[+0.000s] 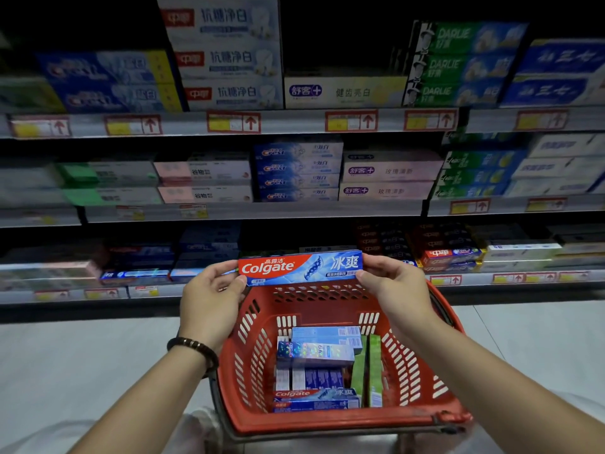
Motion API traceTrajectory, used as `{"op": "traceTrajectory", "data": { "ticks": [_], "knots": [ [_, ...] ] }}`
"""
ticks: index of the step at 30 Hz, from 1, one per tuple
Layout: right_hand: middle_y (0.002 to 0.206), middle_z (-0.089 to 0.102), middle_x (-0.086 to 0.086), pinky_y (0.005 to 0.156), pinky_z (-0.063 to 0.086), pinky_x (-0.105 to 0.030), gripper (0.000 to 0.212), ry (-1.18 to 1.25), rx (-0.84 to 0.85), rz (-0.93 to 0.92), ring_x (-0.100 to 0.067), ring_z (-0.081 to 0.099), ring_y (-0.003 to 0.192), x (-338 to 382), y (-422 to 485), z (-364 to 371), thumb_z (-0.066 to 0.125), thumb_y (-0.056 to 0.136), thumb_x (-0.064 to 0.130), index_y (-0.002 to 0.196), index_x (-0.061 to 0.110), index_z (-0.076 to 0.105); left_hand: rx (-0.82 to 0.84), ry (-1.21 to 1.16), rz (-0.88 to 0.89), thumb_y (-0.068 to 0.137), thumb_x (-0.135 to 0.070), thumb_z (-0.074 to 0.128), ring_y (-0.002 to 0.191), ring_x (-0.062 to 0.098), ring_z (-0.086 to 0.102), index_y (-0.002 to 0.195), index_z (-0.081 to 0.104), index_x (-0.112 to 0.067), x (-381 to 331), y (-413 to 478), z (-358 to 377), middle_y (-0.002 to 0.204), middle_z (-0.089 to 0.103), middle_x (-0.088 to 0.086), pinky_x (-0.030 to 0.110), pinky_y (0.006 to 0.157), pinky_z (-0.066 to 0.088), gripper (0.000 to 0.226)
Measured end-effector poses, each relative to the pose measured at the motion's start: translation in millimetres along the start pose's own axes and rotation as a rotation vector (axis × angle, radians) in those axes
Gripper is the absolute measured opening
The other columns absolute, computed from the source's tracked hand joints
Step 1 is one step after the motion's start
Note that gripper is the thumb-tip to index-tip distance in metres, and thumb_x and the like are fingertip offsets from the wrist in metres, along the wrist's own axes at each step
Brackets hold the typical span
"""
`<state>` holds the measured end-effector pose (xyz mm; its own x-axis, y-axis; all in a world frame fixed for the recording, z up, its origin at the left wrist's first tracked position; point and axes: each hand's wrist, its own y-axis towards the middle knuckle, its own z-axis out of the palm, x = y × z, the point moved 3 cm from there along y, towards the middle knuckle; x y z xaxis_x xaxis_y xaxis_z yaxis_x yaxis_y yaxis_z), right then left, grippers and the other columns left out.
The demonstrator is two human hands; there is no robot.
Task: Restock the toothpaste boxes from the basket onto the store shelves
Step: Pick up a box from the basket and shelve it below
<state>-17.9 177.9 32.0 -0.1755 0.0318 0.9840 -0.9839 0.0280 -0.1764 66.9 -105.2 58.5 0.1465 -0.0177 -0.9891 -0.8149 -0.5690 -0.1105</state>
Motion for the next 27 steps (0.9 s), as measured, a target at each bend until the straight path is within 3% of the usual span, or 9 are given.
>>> {"op": "traceTrajectory", "data": {
  "ticks": [6,10,15,20,24,27],
  "knots": [
    [0.103,0.082,-0.003,0.095,0.062,-0.050,0.026,-0.012,-0.011,-0.035,-0.024,0.078,0.104,8.0,-5.1,11.1,0.076,0.095,0.001,0.115,0.017,0.080,-0.016,0.059,0.035,0.100,-0.021,0.068,0.094,0.015,0.076,0.112,0.068,-0.035,-1.5,5.4,-9.2,0.103,0.078,-0.003,0.046,0.087,0.063,0.018],
    [0.103,0.082,-0.003,0.097,0.062,-0.050,0.026,-0.011,-0.001,-0.059,-0.023,0.078,0.104,13.2,-9.3,20.1,0.075,0.096,0.001,0.116,0.016,0.080,-0.044,0.110,0.102,0.099,-0.020,0.069,0.098,0.013,0.074,0.120,0.072,-0.029,-5.7,9.6,-17.8,0.103,0.077,-0.007,0.046,0.091,0.062,0.023],
    [0.102,0.082,-0.001,0.100,0.060,-0.051,0.025,-0.007,0.012,-0.100,-0.023,0.077,0.105,21.3,-13.9,35.4,0.074,0.095,0.000,0.110,0.019,0.080,-0.079,0.128,0.160,0.099,-0.019,0.069,0.099,0.008,0.072,0.107,0.070,-0.041,-12.6,10.5,-31.7,0.103,0.076,-0.013,0.043,0.090,0.062,0.024],
    [0.100,0.082,-0.004,0.102,0.059,-0.053,0.025,0.011,0.023,-0.121,-0.027,0.077,0.105,25.6,-18.7,55.6,0.075,0.093,-0.002,0.110,0.015,0.081,-0.117,0.138,0.181,0.100,-0.020,0.069,0.093,0.009,0.074,0.108,0.069,-0.041,-17.6,11.2,-50.6,0.105,0.076,-0.011,0.041,0.085,0.063,0.023],
    [0.096,0.083,-0.003,0.099,0.060,-0.046,0.028,0.033,0.048,-0.161,-0.018,0.076,0.095,34.8,-26.5,76.3,0.074,0.092,-0.007,0.097,0.020,0.081,-0.125,0.136,0.197,0.097,-0.015,0.070,0.097,0.010,0.074,0.097,0.073,-0.042,-28.5,17.2,-72.4,0.096,0.078,-0.011,0.043,0.089,0.062,0.027],
    [0.094,0.083,0.000,0.095,0.061,-0.041,0.031,0.052,0.066,-0.181,-0.015,0.075,0.092,41.0,-29.2,94.7,0.074,0.091,-0.008,0.095,0.022,0.080,-0.121,0.146,0.195,0.098,-0.012,0.069,0.097,0.011,0.074,0.106,0.077,-0.032,-38.8,22.2,-89.7,0.096,0.079,-0.010,0.045,0.091,0.061,0.023]
  ]
}}
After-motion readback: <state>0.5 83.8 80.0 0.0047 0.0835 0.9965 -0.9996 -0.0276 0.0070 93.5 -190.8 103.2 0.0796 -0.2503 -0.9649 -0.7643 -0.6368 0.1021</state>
